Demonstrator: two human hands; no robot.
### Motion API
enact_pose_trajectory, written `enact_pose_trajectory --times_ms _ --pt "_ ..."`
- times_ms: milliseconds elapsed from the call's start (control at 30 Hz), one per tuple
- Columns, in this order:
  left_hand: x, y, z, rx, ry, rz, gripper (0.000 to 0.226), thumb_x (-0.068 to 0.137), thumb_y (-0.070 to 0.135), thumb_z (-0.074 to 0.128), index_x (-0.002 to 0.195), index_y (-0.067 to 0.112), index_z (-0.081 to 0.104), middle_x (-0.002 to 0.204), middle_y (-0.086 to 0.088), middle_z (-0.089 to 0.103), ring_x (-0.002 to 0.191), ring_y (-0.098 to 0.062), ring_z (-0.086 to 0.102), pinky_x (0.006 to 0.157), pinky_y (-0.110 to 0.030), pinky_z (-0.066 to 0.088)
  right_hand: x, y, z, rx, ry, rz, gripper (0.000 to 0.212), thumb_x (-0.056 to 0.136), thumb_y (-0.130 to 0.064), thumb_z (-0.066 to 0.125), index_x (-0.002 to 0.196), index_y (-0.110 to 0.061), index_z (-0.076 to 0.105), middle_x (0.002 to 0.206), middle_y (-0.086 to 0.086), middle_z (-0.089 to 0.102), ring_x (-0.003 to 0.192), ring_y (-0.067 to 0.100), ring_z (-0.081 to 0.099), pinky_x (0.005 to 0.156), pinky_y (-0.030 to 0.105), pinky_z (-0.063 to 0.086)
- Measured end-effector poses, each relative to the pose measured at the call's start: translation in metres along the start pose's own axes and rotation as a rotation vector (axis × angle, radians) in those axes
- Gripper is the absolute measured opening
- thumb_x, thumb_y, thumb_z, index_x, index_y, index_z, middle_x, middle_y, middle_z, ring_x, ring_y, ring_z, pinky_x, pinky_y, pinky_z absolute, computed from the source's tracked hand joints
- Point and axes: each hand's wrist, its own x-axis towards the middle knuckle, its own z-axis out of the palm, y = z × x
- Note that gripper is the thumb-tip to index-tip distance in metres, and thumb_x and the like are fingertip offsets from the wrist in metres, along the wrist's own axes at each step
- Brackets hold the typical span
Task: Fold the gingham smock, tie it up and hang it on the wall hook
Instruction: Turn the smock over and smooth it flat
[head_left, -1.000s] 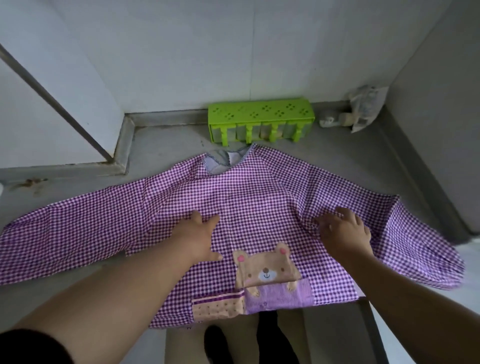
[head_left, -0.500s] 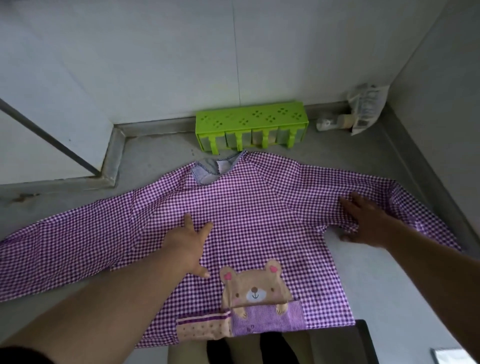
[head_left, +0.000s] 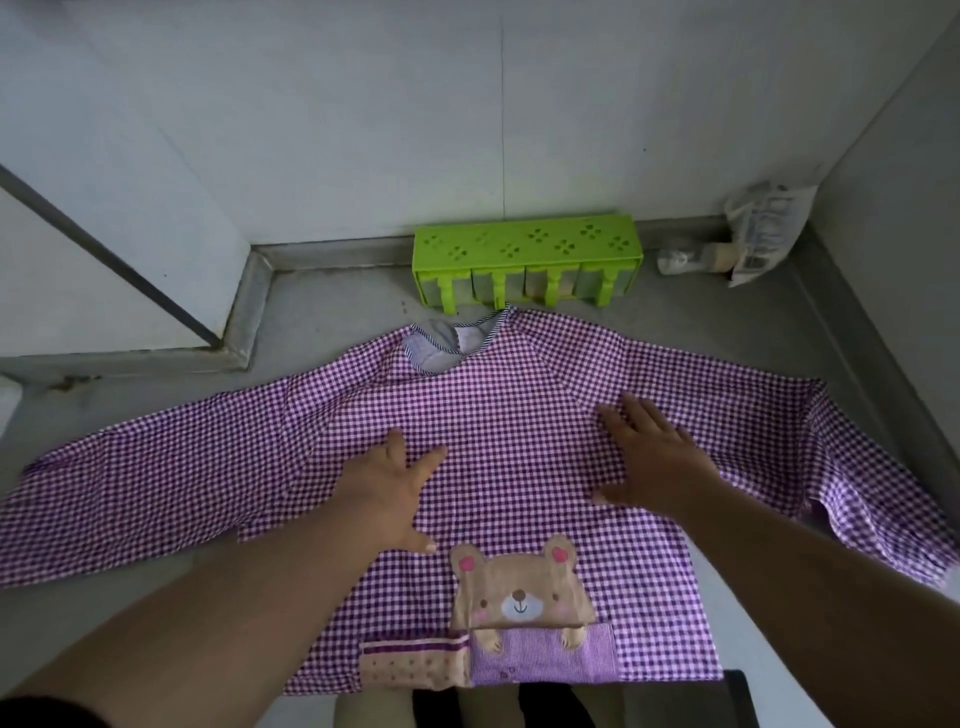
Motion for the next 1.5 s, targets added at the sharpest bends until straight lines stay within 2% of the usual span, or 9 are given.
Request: enact_pose_trajectory --times_ms 167,267,400,667,834,967,1134,1334,1501 --pt "-0.002 -0.009 0.008 -0.22 0.035 -0.006 0.123 0.074 0.089 0.061 0.166 0.037 -0.003 0.176 -0.008 -0.014 0.16 -0.04 0.006 0.126 -0.059 0.024 0.003 0.023 -0.029 -0.16 -0.082 0.144 0.144 0.057 -0.086 0.073 0.163 -0.026 -0.004 0.171 0.007 -0.008 0.157 0.035 0.009 0.114 0.067 0.033" --pt "-0.002 -0.014 0.005 -0.304 0.077 0.011 0.101 0.083 0.083 0.057 0.163 0.039 0.015 0.176 -0.006 -0.001 0.16 -0.037 0.013 0.125 -0.058 0.028 0.005 -0.002 -0.039 -0.203 0.059 0.053 0.117 0.068 -0.083 0.067 0.161 -0.027 0.019 0.17 0.009 0.01 0.151 0.034 0.028 0.116 0.057 0.036" --pt "0.003 -0.024 -0.008 -0.296 0.156 0.006 0.082 0.091 0.076 0.053 0.159 0.036 0.03 0.173 -0.004 0.011 0.156 -0.032 0.02 0.121 -0.055 0.035 0.013 -0.051 -0.037 -0.105 0.113 -0.219 0.1 0.084 -0.066 0.067 0.161 -0.042 0.009 0.172 0.002 -0.002 0.157 0.029 0.013 0.119 0.053 0.033" --pt "0.05 -0.072 -0.04 -0.492 0.374 -0.113 0.035 0.104 0.049 0.049 0.134 0.037 0.062 0.17 -0.005 0.027 0.15 -0.032 0.033 0.122 -0.045 0.031 0.022 -0.088 -0.019 -0.165 0.001 -0.231 0.116 0.077 -0.064 0.077 0.161 -0.041 0.0 0.172 0.005 -0.005 0.158 0.031 0.003 0.113 0.058 0.04" --pt "0.098 -0.106 -0.06 -0.741 0.396 -0.218 0.047 0.104 0.035 0.05 0.15 0.038 0.045 0.153 -0.007 0.056 0.138 -0.033 0.051 0.116 -0.045 0.042 0.024 -0.093 -0.017 -0.214 -0.003 -0.206 0.124 0.072 -0.061 0.083 0.161 -0.04 -0.002 0.172 0.005 -0.004 0.158 0.031 0.005 0.113 0.058 0.04" --pt "0.126 -0.117 -0.061 -0.82 0.308 -0.219 0.061 0.1 0.042 0.051 0.157 0.042 0.031 0.152 -0.004 0.058 0.141 -0.032 0.052 0.117 -0.049 0.042 0.028 -0.1 -0.018 -0.286 -0.011 -0.201 0.131 0.068 -0.069 0.081 0.16 -0.039 -0.008 0.171 0.01 0.004 0.154 0.034 0.017 0.111 0.054 0.042" --pt "0.145 -0.106 -0.06 -0.766 0.255 -0.214 0.062 0.091 0.057 0.064 0.146 0.031 0.055 0.156 -0.011 0.047 0.14 -0.034 0.048 0.118 -0.05 0.04 0.04 -0.111 -0.025 -0.233 0.062 -0.163 0.114 0.076 -0.08 0.063 0.159 -0.043 -0.005 0.158 0.01 0.03 0.135 0.032 0.044 0.101 0.05 0.049" --pt "0.143 -0.11 -0.066 -0.829 0.367 -0.172 0.027 0.101 0.049 0.055 0.11 0.025 0.063 0.121 -0.007 0.071 0.11 -0.03 0.067 0.092 -0.039 0.052 0.05 -0.123 -0.025 -0.274 0.044 -0.102 0.117 0.076 -0.074 0.07 0.161 -0.038 -0.001 0.163 0.008 0.018 0.14 0.03 0.037 0.103 0.049 0.048" --pt "0.135 -0.132 -0.066 -1.023 0.417 -0.334 0.047 0.109 0.049 0.04 0.141 0.017 0.053 0.139 -0.011 0.063 0.125 -0.035 0.061 0.107 -0.048 0.047 0.049 -0.12 -0.032 -0.265 0.009 -0.053 0.131 0.068 -0.078 0.074 0.162 -0.033 -0.004 0.168 0.009 0.01 0.149 0.032 0.027 0.107 0.051 0.046"
